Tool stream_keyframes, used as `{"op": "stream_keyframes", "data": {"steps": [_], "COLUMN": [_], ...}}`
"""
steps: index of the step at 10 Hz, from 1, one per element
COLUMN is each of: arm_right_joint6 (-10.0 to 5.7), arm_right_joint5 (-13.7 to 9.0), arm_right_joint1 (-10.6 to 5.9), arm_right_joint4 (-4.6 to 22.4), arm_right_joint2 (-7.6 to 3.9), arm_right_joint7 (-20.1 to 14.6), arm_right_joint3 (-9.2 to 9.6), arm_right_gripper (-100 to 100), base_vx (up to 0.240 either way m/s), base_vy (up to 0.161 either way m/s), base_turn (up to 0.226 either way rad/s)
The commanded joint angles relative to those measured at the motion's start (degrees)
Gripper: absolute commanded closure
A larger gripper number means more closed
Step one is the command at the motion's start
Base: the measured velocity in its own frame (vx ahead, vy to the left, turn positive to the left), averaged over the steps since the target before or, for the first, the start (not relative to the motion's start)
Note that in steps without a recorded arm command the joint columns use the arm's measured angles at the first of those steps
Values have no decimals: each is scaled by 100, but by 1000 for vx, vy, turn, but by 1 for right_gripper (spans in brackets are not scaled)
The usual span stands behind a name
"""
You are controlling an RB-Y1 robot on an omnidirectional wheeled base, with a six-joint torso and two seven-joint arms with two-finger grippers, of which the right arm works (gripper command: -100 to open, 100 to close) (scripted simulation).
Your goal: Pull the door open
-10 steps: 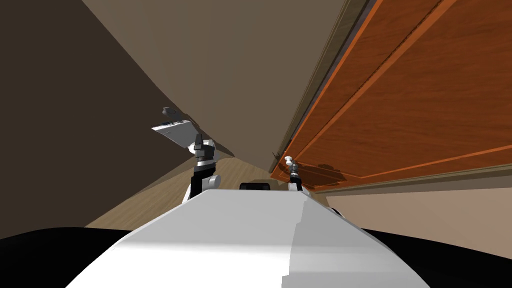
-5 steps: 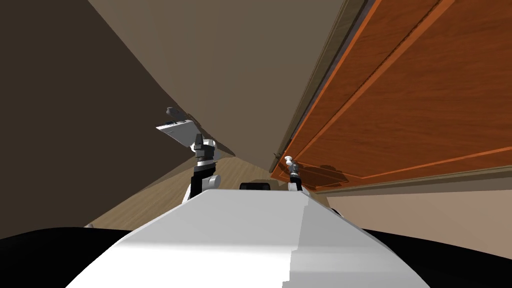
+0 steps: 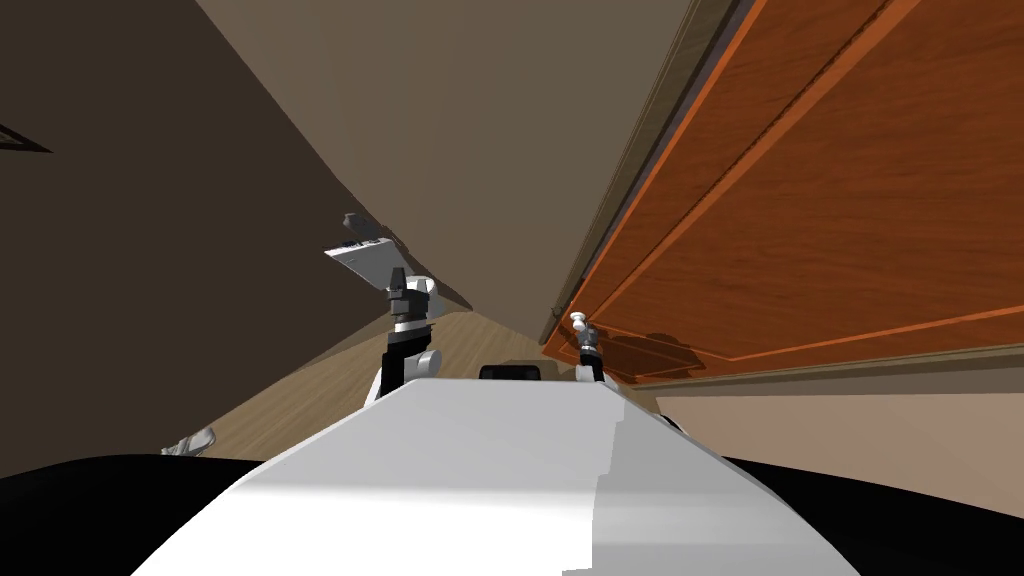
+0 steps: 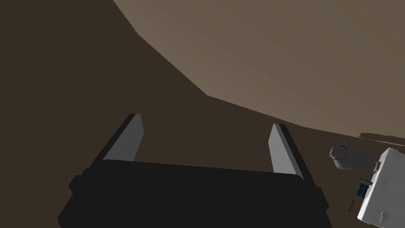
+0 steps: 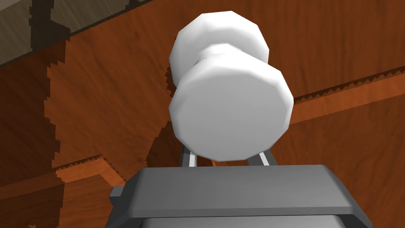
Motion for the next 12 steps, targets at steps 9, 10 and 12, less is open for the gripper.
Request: {"op": "stream_keyframes", "data": {"steps": [9,10,12], "arm_right_joint6": [-1,13,28], "arm_right_joint5": [-293,-360,-427], "arm_right_joint1": [-158,-172,-187], "arm_right_joint4": [24,31,38], "arm_right_joint2": [65,71,76], "arm_right_joint7": [-1099,-1323,-1573], "arm_right_joint3": [66,71,76], "arm_right_gripper": [100,100,100], "base_vx": [-42,-43,-56], "base_vy": [-12,-8,-18], "base_turn": [57,75,82]}}
